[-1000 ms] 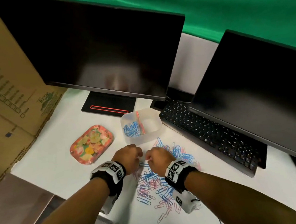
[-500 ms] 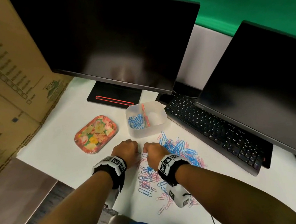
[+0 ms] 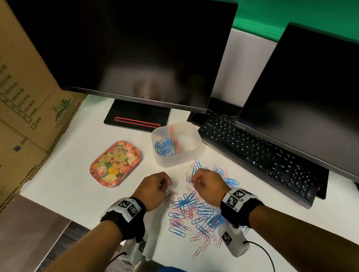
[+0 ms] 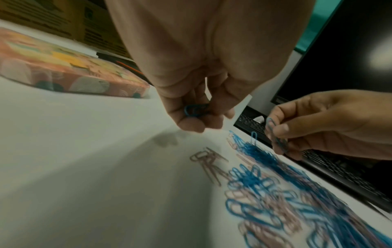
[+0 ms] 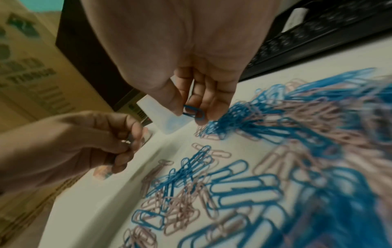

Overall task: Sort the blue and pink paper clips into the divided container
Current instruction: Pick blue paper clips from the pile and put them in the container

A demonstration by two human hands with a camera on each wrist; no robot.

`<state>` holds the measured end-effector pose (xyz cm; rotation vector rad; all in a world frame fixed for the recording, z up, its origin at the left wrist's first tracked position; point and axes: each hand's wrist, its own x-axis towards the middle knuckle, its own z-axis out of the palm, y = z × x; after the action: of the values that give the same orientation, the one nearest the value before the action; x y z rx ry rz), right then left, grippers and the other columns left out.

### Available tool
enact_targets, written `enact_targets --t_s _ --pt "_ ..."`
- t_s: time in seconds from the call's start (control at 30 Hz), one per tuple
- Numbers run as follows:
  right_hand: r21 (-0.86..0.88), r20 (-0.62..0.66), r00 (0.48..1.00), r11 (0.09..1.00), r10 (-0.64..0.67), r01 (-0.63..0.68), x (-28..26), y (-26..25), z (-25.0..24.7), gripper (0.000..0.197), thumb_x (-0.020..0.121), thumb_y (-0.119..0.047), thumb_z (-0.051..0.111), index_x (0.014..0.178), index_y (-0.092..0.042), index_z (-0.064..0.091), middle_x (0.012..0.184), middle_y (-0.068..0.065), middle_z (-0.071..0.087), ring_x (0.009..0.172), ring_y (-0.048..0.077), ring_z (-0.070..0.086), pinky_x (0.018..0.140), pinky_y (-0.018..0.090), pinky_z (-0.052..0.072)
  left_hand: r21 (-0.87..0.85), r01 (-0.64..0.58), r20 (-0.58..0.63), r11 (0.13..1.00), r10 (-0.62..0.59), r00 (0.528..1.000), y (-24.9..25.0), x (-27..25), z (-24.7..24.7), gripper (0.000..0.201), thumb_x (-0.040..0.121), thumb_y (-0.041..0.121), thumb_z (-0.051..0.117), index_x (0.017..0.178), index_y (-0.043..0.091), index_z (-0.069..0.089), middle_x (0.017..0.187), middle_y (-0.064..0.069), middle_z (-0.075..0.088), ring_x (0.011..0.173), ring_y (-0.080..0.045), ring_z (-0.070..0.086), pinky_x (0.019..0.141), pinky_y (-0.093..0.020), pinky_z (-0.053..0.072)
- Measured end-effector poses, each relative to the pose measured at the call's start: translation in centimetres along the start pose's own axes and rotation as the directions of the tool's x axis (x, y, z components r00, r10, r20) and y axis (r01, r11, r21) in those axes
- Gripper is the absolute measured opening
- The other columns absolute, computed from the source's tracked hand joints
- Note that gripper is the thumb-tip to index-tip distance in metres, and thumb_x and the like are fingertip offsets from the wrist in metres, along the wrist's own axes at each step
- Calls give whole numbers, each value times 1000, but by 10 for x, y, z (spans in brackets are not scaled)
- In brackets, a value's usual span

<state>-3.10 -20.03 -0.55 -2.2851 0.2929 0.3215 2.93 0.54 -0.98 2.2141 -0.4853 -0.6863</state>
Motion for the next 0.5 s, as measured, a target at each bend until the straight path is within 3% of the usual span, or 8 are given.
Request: enact_targets --t_s 0.1,0.17,0.27,0.37,0.43,0.5 --pt "187 57 996 979 66 -76 -26 18 -8 28 86 1 54 81 -26 55 78 1 60 73 14 58 73 25 49 74 -132 128 988 122 984 6 -15 8 16 82 10 53 80 26 56 86 5 58 73 -8 54 71 -22 43" --pt "294 148 986 948 77 -118 -41 24 -9 32 87 8 48 90 -23 54 78 11 54 69 12 56 67 21 47 230 -311 271 922 247 930 6 -28 14 5 80 24 56 85 26 58 92 8 54 80 -11 54 74 -25 44" --pt "409 259 956 881 137 -237 -56 29 -5 29 88 10 42 93 -16 55 66 13 51 56 17 51 52 26 41 388 -497 457 777 306 835 0 -43 30 15 86 32 52 96 25 61 106 7 55 90 -15 57 76 -29 48" --pt "521 312 917 763 247 -383 -63 26 2 15 84 2 45 83 -8 56 55 9 46 46 17 43 44 22 31 476 -559 509 679 305 805 -4 -47 42 19 90 31 47 103 25 60 114 3 54 94 -22 58 72 -34 47" --pt "393 267 937 862 227 -320 -67 26 7 17 87 -3 49 75 -14 55 58 2 47 48 11 42 47 23 32 514 -546 491 662 294 820 -2 -46 46 19 91 29 46 101 23 61 112 2 54 91 -24 59 69 -33 44" --pt "108 206 971 984 119 -143 -72 27 14 17 85 -12 59 73 -23 54 63 -9 51 55 3 45 55 20 36 552 -523 475 650 270 837 4 -45 49 19 92 27 45 101 21 61 111 0 53 90 -26 59 68 -33 41"
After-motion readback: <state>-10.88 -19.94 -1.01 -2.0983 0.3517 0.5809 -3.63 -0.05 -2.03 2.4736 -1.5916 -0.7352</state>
